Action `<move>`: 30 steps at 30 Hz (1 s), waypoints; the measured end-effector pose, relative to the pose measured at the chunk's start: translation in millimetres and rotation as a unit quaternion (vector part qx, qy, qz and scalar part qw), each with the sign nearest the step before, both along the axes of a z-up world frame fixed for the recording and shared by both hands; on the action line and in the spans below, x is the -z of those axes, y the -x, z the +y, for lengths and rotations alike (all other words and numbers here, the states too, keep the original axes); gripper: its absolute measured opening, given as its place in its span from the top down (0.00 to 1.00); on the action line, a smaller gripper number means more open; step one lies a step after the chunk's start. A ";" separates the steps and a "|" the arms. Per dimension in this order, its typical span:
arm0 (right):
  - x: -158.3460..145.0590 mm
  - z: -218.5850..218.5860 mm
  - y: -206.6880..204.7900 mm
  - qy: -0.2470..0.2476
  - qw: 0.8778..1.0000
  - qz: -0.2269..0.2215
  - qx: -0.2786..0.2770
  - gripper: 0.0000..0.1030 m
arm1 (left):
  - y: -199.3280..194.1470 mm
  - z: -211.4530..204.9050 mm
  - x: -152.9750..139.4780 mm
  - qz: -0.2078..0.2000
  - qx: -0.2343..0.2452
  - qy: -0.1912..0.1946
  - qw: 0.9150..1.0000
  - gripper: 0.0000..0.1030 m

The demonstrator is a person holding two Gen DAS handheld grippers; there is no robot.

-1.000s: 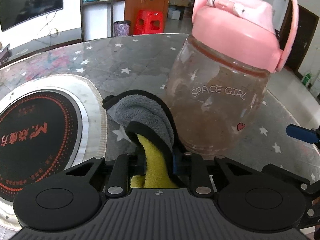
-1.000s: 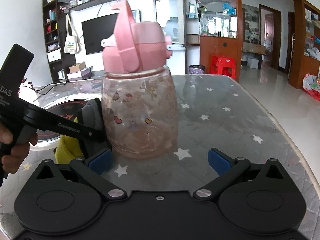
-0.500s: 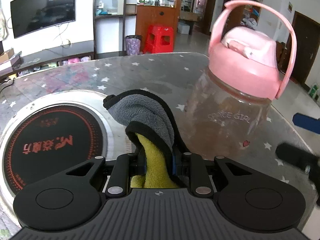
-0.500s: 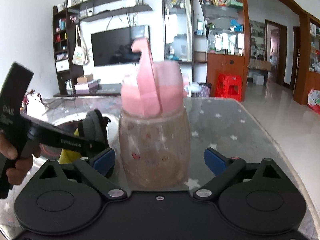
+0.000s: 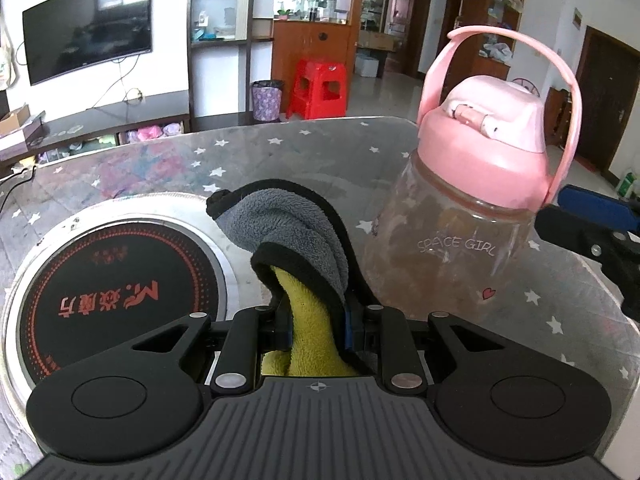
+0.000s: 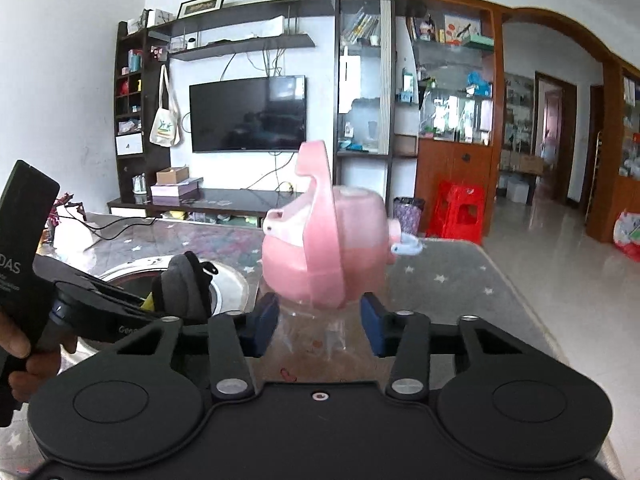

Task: Clean container
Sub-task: 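Lift the cloth with the left gripper while the right gripper grasps the pink bottle handle, then lift the pink bottle by its handle with the right gripper and tilt it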

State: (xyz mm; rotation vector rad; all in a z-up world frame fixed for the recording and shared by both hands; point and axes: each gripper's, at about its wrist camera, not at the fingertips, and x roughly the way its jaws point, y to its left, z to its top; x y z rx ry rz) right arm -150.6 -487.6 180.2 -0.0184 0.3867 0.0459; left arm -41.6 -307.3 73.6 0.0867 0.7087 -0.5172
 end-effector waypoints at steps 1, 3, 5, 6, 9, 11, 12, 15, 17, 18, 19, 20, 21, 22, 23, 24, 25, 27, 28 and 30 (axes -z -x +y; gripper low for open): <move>-0.2 0.3 -0.1 -0.001 1.000 0.000 0.001 0.65 | 0.5 -0.5 -0.9 -0.001 0.002 0.000 1.000 0.79; 0.0 0.4 -1.1 0.000 1.000 0.001 0.001 0.66 | 1.2 -1.5 -3.2 -0.002 0.007 0.001 1.000 0.79; 0.6 2.2 -2.3 0.006 1.000 0.003 0.000 0.72 | 1.5 -4.1 -5.6 -0.003 0.015 0.001 1.000 0.79; 1.1 3.5 -3.4 0.010 1.000 0.003 0.002 0.73 | 1.6 -5.7 -7.0 -0.004 0.020 0.000 1.000 0.79; 1.2 3.6 -4.7 0.018 1.000 0.003 0.003 0.79 | 1.3 -11.5 -10.3 -0.006 0.035 0.000 0.999 0.79; 1.0 1.9 -5.2 0.016 1.000 0.004 0.001 0.79 | 0.4 -17.2 -9.5 -0.007 0.045 -0.002 0.999 0.79; 0.7 2.5 -5.4 0.018 1.000 0.004 0.001 0.79 | 0.6 -19.5 -10.0 -0.007 0.049 -0.002 0.999 0.79; 0.1 3.3 -7.3 0.029 1.000 0.004 -0.005 0.79 | 0.9 -24.5 -10.8 -0.007 0.062 -0.002 0.998 0.79; -0.6 3.0 -8.6 0.038 0.999 0.005 -0.007 0.79 | 0.5 -27.9 -13.0 -0.011 0.067 -0.005 0.998 0.79; -1.4 3.4 -9.3 0.042 0.999 0.005 -0.007 0.80 | -0.2 -28.7 -15.5 -0.014 0.068 -0.006 0.998 0.79; -2.6 4.0 -10.2 0.046 0.999 0.005 -0.008 0.80 | -0.8 -29.3 -17.6 -0.016 0.070 -0.007 0.997 0.79; -3.1 3.6 -10.7 0.051 0.999 0.006 -0.011 0.80 | -1.7 -30.4 -21.8 -0.020 0.072 -0.008 0.997 0.79; -3.2 3.2 -10.8 0.054 0.998 0.006 -0.012 0.80 | -2.8 -30.8 -26.0 -0.024 0.073 -0.008 0.997 0.79; -3.1 3.1 -10.7 0.058 0.998 0.005 -0.013 0.80 | -3.6 -31.3 -30.5 -0.029 0.076 -0.009 0.997 0.79; -3.1 2.9 -10.7 0.061 0.998 0.005 -0.015 0.80 | -4.3 -31.8 -35.1 -0.034 0.078 -0.009 0.996 0.79; -3.1 2.9 -10.7 0.065 0.998 0.005 -0.016 0.80 | -5.0 -32.3 -39.6 -0.039 0.081 -0.009 0.996 0.79; -3.2 3.8 -11.5 0.070 0.997 0.005 -0.018 0.80 | -5.0 -32.9 -42.5 -0.043 0.083 -0.010 0.996 0.79; -2.4 6.8 -12.9 0.081 0.997 0.003 -0.021 0.80 | -5.3 -35.7 -48.1 -0.050 0.089 -0.010 0.995 0.79; -2.1 7.1 -12.9 0.085 0.996 0.002 -0.022 0.80 | -6.5 -37.0 -49.2 -0.049 0.093 -0.009 0.994 0.79; -2.0 7.5 -12.7 0.089 0.996 0.001 -0.025 0.80 | -9.1 -39.4 -51.5 -0.048 0.102 -0.007 0.994 0.79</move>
